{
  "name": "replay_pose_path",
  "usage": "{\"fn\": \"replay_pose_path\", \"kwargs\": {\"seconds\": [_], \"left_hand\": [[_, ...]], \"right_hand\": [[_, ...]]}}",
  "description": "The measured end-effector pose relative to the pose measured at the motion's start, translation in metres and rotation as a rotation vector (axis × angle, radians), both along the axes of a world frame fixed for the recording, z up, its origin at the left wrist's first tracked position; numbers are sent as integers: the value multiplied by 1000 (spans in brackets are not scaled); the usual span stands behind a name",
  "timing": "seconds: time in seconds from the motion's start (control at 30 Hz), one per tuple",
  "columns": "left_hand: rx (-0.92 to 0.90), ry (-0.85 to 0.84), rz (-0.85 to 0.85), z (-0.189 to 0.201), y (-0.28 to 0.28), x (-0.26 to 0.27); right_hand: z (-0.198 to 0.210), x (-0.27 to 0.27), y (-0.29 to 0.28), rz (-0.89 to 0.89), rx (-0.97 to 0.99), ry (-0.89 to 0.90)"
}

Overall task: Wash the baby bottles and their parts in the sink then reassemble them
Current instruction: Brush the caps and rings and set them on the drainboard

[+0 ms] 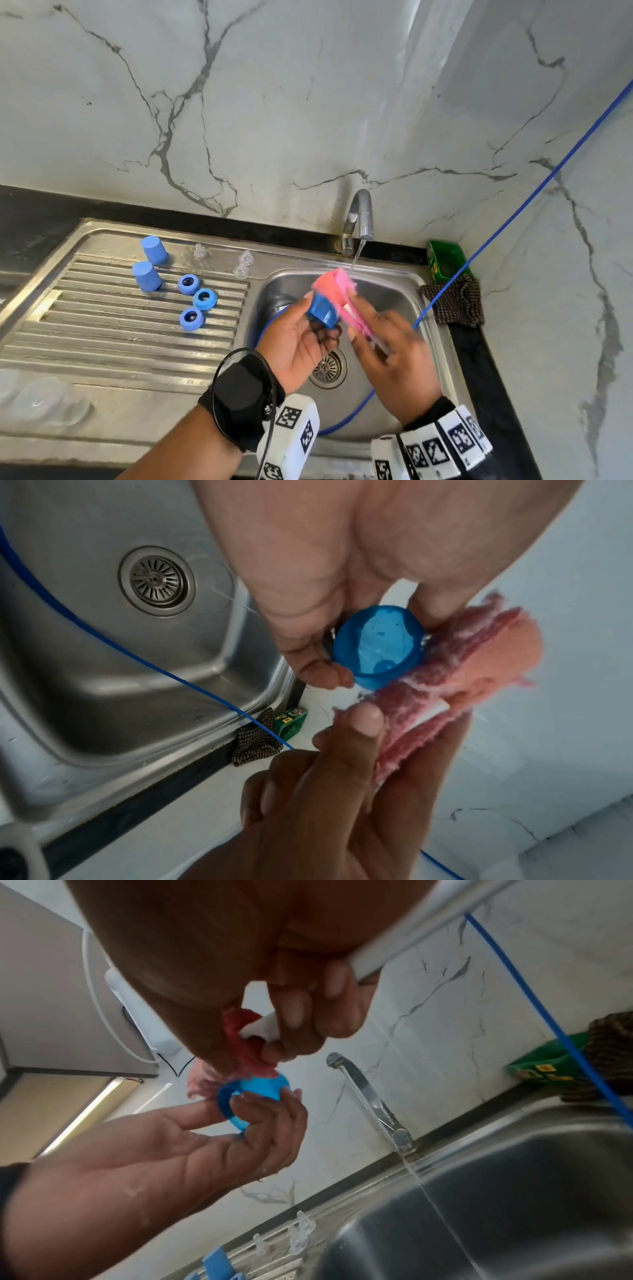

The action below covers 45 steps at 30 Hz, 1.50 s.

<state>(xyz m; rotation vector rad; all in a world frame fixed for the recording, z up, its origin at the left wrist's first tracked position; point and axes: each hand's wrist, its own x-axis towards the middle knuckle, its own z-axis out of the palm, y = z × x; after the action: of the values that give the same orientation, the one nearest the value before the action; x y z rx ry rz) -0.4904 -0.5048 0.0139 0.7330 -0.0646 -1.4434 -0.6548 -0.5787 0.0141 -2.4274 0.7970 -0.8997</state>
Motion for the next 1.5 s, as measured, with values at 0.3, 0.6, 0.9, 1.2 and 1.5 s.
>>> {"fn": "replay_pose_path", "kwargs": {"seconds": [0.3,0.6,0.9,1.2,1.5], "left_hand": [[50,-14,46,-3,0,-26],[96,1,147,-8,-21,-46],[105,-37,196,-19,-45,-58],[-18,-271,112,-20,-42,-55],[-28,-786,86,-30,-18,-27]], "right_hand": [[2,-13,-8,50,-55,47],[-7,-36,-40,11,-11,51],[-12,-50,-66,69,-60,99],[-2,-48,-73,-23,-10,75],[1,-31,-51,-54,33,51]]}}
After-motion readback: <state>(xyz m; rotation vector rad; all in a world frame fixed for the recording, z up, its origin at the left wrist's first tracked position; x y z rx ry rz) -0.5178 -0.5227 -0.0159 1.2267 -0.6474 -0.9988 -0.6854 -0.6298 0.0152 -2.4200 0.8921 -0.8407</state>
